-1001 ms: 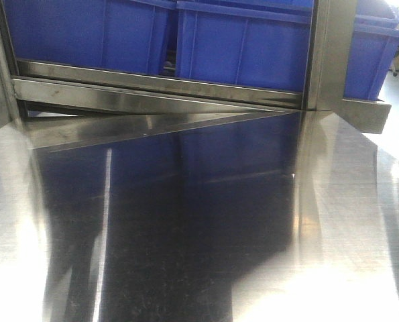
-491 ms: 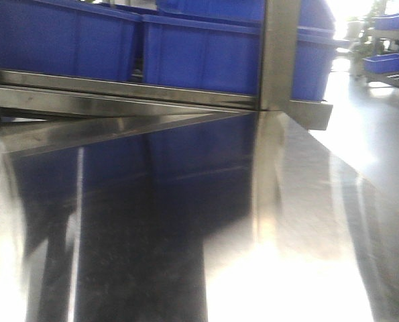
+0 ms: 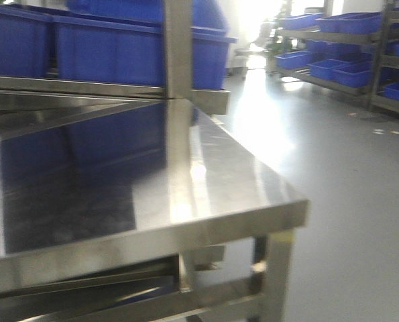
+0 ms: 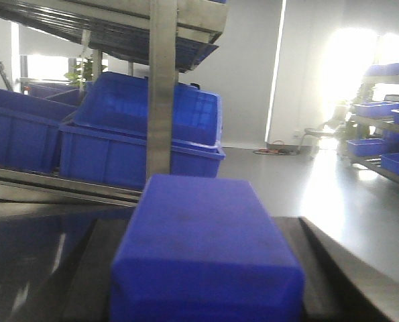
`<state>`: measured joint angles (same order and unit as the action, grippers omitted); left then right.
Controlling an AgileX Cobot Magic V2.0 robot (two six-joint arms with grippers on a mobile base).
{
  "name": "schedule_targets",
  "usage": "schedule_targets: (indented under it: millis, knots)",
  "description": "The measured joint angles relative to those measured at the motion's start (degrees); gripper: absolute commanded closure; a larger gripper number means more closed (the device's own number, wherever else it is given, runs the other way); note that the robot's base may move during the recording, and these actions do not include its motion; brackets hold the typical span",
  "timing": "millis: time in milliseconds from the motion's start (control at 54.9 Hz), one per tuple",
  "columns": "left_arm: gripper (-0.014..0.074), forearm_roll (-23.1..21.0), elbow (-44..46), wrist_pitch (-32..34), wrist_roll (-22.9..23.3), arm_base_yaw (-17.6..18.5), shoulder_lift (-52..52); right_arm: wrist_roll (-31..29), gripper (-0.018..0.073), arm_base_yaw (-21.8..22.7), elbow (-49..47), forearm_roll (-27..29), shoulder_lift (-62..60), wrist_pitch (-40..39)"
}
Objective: Pick and sort blue part to right shelf
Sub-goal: 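Drive the base to the blue-bin shelf holding both parts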
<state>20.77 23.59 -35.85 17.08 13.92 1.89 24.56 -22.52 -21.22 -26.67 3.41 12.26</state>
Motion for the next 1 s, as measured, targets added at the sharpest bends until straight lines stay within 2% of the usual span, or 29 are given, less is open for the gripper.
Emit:
schedule_targets:
  millis: [1001]
  knots:
    - [0.0317,0.08,0.00,0.00,0.00,0.00,0.00,0.00,0.0354,0.00,0.00,0.00,0.00,0.00]
